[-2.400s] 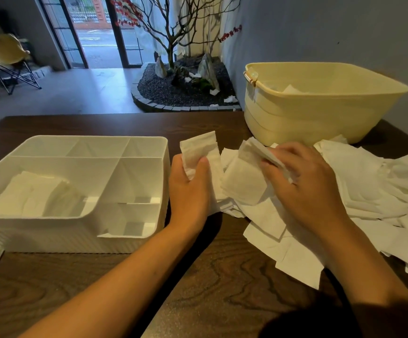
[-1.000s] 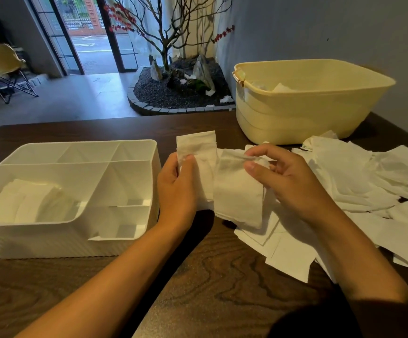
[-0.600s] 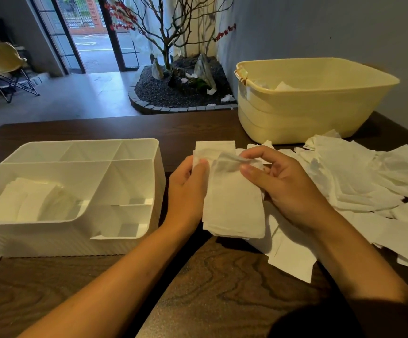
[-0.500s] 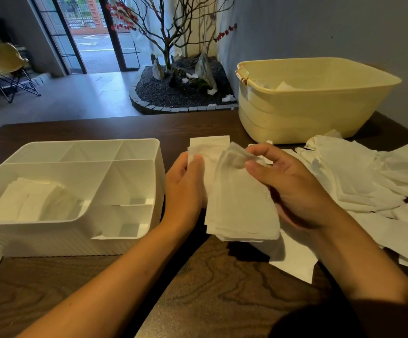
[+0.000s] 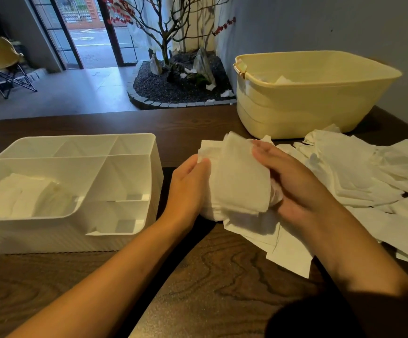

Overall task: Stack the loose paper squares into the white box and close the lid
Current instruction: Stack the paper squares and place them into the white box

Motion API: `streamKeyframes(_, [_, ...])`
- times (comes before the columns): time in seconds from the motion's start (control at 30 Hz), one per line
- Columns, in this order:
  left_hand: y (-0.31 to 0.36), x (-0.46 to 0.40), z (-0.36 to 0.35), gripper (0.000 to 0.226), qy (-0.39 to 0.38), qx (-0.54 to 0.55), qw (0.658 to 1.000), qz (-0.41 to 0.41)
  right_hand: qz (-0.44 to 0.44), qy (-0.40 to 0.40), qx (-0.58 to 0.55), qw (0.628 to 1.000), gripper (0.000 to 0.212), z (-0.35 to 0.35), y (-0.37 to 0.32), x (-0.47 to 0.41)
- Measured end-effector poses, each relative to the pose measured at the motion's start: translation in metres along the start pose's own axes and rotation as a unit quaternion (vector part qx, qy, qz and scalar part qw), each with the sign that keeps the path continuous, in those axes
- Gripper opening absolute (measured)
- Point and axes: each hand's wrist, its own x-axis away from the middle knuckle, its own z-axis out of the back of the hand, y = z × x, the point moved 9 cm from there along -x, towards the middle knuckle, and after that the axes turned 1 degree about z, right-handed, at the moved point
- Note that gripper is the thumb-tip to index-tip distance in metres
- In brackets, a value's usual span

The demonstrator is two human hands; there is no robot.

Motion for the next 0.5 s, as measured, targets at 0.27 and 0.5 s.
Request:
streamKeyframes(0.27, [-0.003, 0.003, -0.004, 0.028, -0.01, 0.001, 1.0, 0.004, 0.045, 0.135, 0.233, 0.962, 0.022, 0.029, -0.015, 0.002])
streamKeyframes(0.5, [-0.006, 0.004, -0.01, 0.024, -0.048, -0.045, 0.998, 0.012, 0.104, 0.033, 0.346, 0.932, 0.041, 0.006, -0.021, 0.011])
